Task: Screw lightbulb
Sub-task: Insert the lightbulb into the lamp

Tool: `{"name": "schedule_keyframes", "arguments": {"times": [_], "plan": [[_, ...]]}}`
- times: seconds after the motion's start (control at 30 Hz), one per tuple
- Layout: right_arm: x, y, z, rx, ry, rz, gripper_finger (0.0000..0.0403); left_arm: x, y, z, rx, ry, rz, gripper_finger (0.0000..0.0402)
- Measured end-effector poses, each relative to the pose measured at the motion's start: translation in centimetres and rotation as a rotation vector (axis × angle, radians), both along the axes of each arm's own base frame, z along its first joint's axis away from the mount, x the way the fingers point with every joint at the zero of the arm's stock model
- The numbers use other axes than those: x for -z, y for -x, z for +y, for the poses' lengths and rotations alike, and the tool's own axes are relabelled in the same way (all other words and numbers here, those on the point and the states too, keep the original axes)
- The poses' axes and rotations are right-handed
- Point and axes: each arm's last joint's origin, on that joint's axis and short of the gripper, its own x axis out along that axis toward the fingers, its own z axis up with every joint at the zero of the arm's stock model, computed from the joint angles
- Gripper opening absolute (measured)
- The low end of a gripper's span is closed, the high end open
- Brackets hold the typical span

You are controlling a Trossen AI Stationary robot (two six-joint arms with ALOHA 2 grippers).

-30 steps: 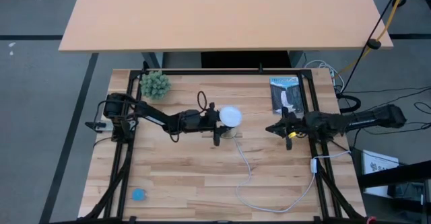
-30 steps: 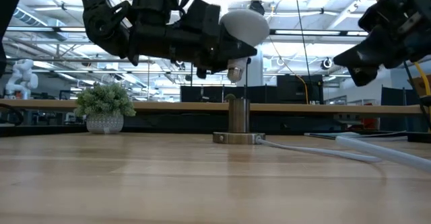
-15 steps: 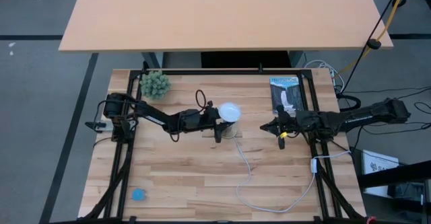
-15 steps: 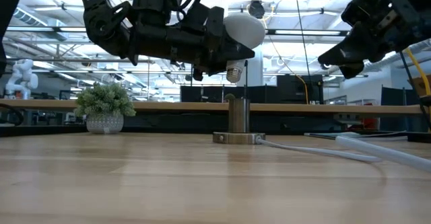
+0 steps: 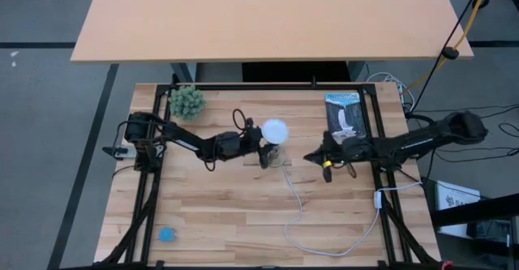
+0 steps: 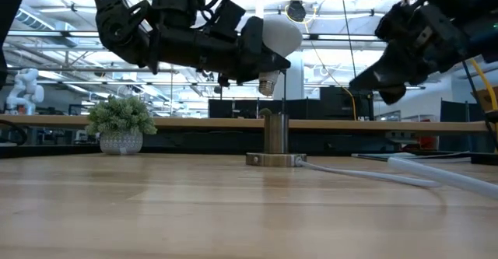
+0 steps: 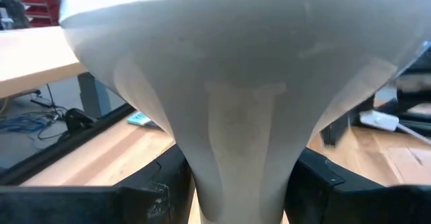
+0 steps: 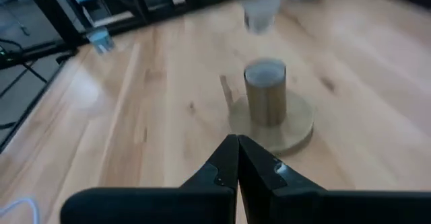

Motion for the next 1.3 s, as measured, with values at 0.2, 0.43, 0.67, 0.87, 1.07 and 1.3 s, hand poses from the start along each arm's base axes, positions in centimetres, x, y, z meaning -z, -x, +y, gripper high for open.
{"name": "schedule_keyframes", "arguments": {"times": [0.2, 0.43, 0.67, 0.87, 1.07, 1.3], "plan": [[0.4, -2.1, 0.1, -0.010, 0.054, 0.126, 0.0000, 0.0, 0.0, -0.2, 0.028, 0.013, -0.006, 0.0179], [-1.3, -4.6, -1.5, 0.050, 0.095, 0.132, 0.0000, 0.6, -0.1, -0.4, 0.083, 0.015, 0.023, 0.0179], [-1.6, -5.2, -3.5, 0.021, 0.072, 0.242, 0.0019, 2.8, -0.7, -0.9, 0.102, 0.004, 0.015, 0.0179], [-1.9, -5.3, -3.9, 0.042, 0.046, 0.264, 0.0085, 2.7, -0.7, -0.4, 0.087, -0.031, -0.044, 0.0179], [-2.6, -5.8, -3.9, 0.042, 0.077, 0.187, 0.0140, 3.1, -0.7, 0.3, 0.069, -0.030, -0.005, 0.0179], [-3.8, -6.3, -4.1, 0.046, 0.106, 0.052, 0.0165, 3.1, -0.7, 0.3, 0.070, -0.030, 0.002, 0.0179]]}}
